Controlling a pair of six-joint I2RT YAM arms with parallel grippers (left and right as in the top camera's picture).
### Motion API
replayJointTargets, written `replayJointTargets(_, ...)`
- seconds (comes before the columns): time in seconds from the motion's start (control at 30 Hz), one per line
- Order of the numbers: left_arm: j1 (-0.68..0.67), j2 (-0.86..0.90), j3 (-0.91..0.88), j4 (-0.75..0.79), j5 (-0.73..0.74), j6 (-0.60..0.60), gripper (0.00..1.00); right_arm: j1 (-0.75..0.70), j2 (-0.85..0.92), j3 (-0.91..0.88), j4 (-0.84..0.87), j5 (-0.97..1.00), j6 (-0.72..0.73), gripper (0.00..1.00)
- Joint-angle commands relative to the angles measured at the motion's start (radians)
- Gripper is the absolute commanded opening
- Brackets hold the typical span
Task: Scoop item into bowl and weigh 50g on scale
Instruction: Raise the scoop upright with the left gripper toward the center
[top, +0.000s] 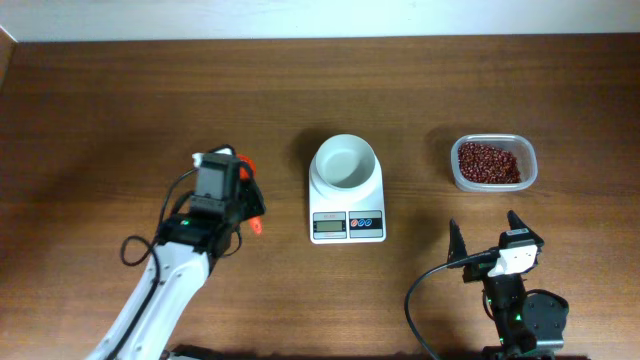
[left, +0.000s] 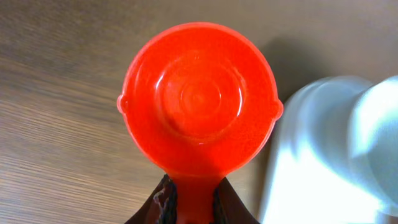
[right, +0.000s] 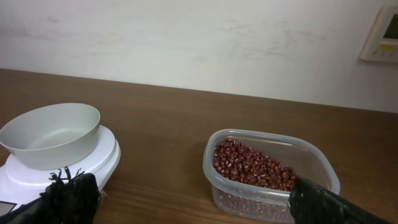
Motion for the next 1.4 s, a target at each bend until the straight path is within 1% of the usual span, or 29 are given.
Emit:
replayJointTargets(0.0, 0.04, -0.092, 0.031, -0.001, 0.201, -0.2, 0.0, -0.006, -0.009, -0.005, -0.006, 0.008, 0.005, 0.98)
replayJointTargets(0.1, 0.04, -0.15, 0.031, -0.005, 0.303, -0.203, 0.0, -0.006, -0.009, -0.005, -0.006, 0.008, 0.005, 0.99)
replayJointTargets(0.17, 0.04, -0.173, 0.031, -0.004, 0.325, -0.204, 0.0, -0.006, -0.009, -0.005, -0.006, 0.008, 0.005, 0.99)
replayJointTargets(0.2, 0.04, -0.18, 0.031, -0.004, 0.325, -0.233, 0.0, -0.006, -0.009, -0.005, -0.006, 0.008, 0.005, 0.99)
replayJointTargets(0.37, 0.04, -0.18, 0.03, -0.014, 0.324, -0.599, 0.0, -0.006, -0.009, -0.005, -0.006, 0.008, 0.005, 0.99)
replayJointTargets(0.4, 0.044, -0.179, 0.03, -0.012, 0.325, -0.663, 0.0, -0.006, -0.009, -0.005, -0.006, 0.008, 0.005, 0.99)
replayJointTargets(0.43, 0.048, -0.179, 0.03, -0.006, 0.331, -0.692, 0.0, -0.006, -0.009, -0.005, -0.006, 0.008, 0.005, 0.99)
replayJointTargets(0.53, 0.087, -0.17, 0.03, 0.047, 0.391, -0.704, 0.0, -0.006, -0.008, -0.005, -0.009, 0.036, -0.014, 0.99)
replayJointTargets(0.6, 0.135, -0.153, 0.03, 0.079, 0.48, -0.704, 0.0, -0.006, -0.008, -0.005, -0.009, 0.034, -0.014, 0.99)
replayJointTargets(0.67, 0.219, -0.111, 0.03, 0.097, 0.644, -0.703, 0.0, -0.006, -0.008, -0.005, -0.009, 0.035, -0.014, 0.99)
replayJointTargets(0.77, 0.295, -0.046, 0.03, 0.097, 0.785, -0.676, 0.0, -0.006, -0.008, -0.005, -0.002, 0.039, -0.023, 0.99)
replayJointTargets(0.8, 0.316, -0.01, 0.03, 0.097, 0.845, -0.677, 0.0, -0.006, -0.008, -0.005, 0.038, 0.054, -0.029, 0.99)
replayJointTargets(0.97, 0.321, 0.039, 0.03, 0.097, 0.921, -0.677, 0.0, -0.005, -0.009, -0.005, 0.211, 0.047, -0.021, 0.99)
replayJointTargets(1.0, 0.321, 0.039, 0.03, 0.097, 0.933, -0.677, 0.0, -0.006, -0.009, -0.005, 0.249, 0.015, -0.005, 0.99)
replayJointTargets(1.03, 0.321, 0.039, 0.03, 0.097, 0.945, -0.677, 0.02, -0.006, -0.009, -0.005, 0.284, -0.044, 0.006, 0.99)
replayJointTargets(1.07, 0.321, 0.039, 0.03, 0.097, 0.953, -0.676, 0.04, -0.006, -0.008, -0.005, 0.328, -0.135, 0.005, 0.99)
replayJointTargets(1.1, 0.321, 0.039, 0.03, 0.097, 0.953, -0.676, 0.03, -0.006, -0.008, -0.005, 0.347, -0.163, 0.005, 0.99)
replayJointTargets(1.13, 0.321, 0.039, 0.03, 0.097, 0.954, -0.677, 0.0, -0.006, -0.008, -0.003, 0.347, -0.161, 0.005, 0.99)
replayJointTargets(1.2, 0.321, 0.039, 0.03, 0.097, 0.953, -0.676, 0.0, -0.006, -0.002, 0.019, 0.322, -0.162, 0.01, 0.99)
replayJointTargets(1.3, 0.321, 0.039, 0.03, 0.105, 0.938, -0.676, 0.0, -0.006, 0.063, 0.143, 0.235, -0.161, 0.063, 0.99)
replayJointTargets(1.37, 0.321, 0.039, 0.03, 0.106, 0.904, -0.677, 0.0, -0.006, 0.154, 0.254, 0.177, -0.162, 0.09, 0.99)
